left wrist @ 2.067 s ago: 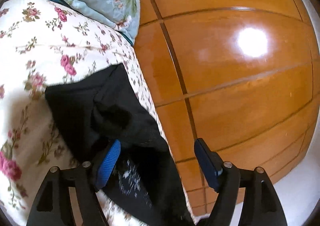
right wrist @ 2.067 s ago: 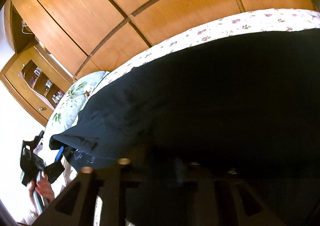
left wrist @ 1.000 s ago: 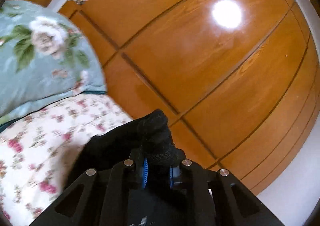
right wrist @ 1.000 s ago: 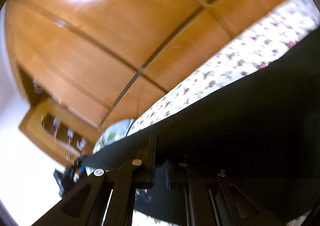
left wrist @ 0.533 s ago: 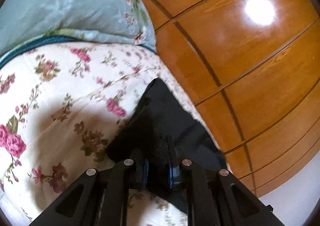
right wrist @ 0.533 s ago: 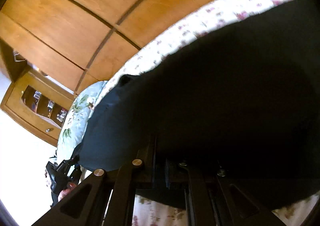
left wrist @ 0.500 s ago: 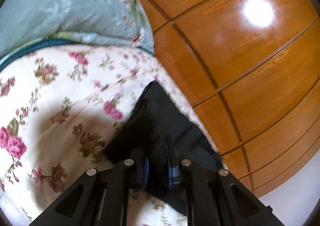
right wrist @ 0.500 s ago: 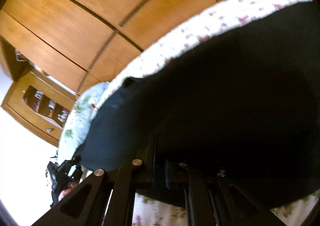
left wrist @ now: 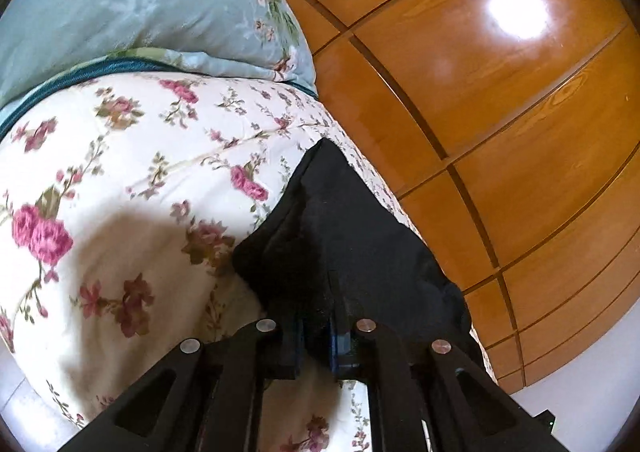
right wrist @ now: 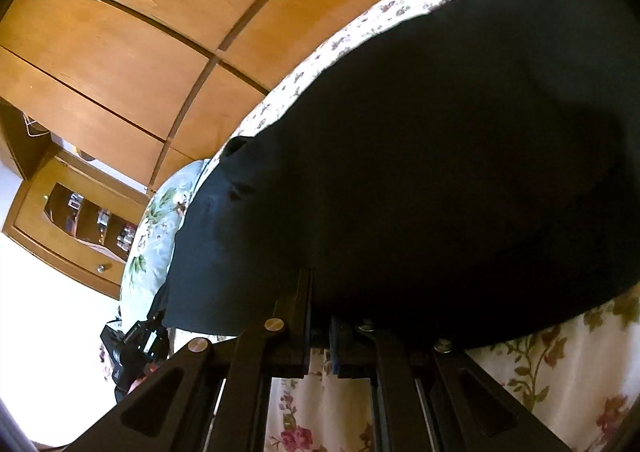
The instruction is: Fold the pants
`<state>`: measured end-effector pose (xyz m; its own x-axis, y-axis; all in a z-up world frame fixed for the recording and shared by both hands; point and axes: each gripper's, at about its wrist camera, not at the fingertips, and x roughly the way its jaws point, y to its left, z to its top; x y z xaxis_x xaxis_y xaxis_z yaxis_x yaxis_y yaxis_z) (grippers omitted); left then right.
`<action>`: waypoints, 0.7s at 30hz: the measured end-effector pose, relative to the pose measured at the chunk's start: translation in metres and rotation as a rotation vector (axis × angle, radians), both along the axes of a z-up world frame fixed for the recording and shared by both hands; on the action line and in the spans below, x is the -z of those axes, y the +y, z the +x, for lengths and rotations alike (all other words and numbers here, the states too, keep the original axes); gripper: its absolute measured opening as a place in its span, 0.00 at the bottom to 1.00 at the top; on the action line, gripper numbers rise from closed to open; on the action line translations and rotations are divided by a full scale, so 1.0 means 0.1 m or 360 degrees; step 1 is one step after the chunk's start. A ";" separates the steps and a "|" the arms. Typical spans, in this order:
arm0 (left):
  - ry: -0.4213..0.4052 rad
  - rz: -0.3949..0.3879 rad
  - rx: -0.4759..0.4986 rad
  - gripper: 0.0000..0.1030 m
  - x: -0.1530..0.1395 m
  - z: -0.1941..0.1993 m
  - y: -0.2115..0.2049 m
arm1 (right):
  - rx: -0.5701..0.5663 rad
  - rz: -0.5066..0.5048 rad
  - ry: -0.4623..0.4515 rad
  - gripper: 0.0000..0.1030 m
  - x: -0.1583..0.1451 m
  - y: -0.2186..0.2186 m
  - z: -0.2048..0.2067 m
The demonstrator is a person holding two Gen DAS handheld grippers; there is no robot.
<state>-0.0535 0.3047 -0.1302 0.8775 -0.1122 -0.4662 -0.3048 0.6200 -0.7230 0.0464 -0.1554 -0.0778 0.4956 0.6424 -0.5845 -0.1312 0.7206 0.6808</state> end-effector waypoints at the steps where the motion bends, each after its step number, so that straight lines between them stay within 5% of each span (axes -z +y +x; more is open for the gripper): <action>1: -0.0015 0.0001 -0.0005 0.08 -0.03 0.00 0.02 | -0.0011 -0.0018 -0.0036 0.07 -0.05 -0.01 -0.02; 5: -0.0079 0.0013 -0.0040 0.08 -0.12 0.05 0.06 | -0.0041 -0.0031 -0.0131 0.07 -0.14 -0.01 -0.03; 12: 0.0128 0.0149 -0.0085 0.16 -0.12 0.07 -0.01 | -0.0020 0.0033 0.0010 0.10 0.11 -0.07 -0.03; 17: 0.0124 0.0252 -0.0402 0.24 -0.40 -0.17 -0.06 | 0.0038 0.0056 -0.0047 0.34 0.00 -0.20 -0.07; 21: -0.0002 0.0363 -0.0478 0.25 -0.64 -0.18 -0.26 | 0.0190 0.0010 -0.0085 0.37 -0.10 -0.49 -0.14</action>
